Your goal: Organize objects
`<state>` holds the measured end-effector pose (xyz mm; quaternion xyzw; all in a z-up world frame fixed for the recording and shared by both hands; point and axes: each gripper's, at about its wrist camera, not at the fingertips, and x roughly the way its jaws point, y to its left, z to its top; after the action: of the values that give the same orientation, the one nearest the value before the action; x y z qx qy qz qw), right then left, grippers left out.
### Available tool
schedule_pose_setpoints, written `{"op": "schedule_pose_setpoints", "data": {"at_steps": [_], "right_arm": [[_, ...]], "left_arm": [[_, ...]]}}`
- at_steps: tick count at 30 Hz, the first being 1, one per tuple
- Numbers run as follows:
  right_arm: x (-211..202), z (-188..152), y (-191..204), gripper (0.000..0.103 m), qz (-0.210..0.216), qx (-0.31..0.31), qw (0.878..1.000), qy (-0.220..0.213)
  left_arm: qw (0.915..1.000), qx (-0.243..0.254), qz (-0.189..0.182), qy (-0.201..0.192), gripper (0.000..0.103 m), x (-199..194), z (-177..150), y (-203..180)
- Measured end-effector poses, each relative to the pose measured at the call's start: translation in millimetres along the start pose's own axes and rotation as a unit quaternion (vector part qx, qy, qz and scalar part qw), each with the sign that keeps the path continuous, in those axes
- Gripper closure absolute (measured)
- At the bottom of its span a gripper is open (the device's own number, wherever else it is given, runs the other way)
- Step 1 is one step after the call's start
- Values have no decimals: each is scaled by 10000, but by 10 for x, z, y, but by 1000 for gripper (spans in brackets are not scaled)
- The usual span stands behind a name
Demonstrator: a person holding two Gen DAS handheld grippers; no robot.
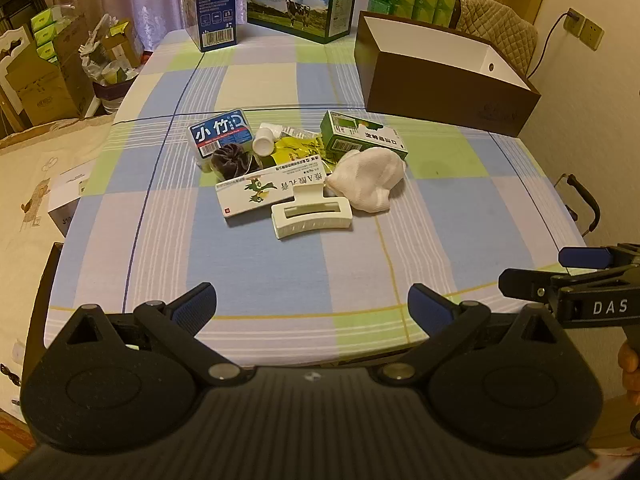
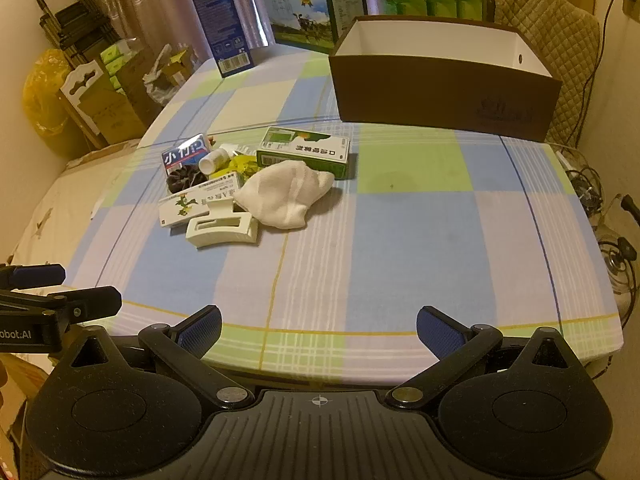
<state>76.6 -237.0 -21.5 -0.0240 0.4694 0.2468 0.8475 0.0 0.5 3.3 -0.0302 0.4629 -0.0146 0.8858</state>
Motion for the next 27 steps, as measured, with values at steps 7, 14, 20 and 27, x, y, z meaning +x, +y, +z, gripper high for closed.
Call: {"op": "schedule_pose_setpoints", "data": {"at_steps": [7, 14, 20, 27], "right_arm": [[47, -11, -6, 2, 6, -2, 10000, 3], [81, 5, 2, 2, 9, -2, 10000, 14], [104, 5, 15, 2, 15, -12, 10000, 17], [182, 90, 49, 2, 28, -73, 10000, 46]], "left_arm": [[10000, 1, 9, 0, 2, 0, 1, -2], [10000, -5, 18, 9, 2, 15, -8, -11], [10000, -23, 27, 32, 2, 105, 38, 16], [10000, -40, 45, 40, 2, 147, 74, 30]]}}
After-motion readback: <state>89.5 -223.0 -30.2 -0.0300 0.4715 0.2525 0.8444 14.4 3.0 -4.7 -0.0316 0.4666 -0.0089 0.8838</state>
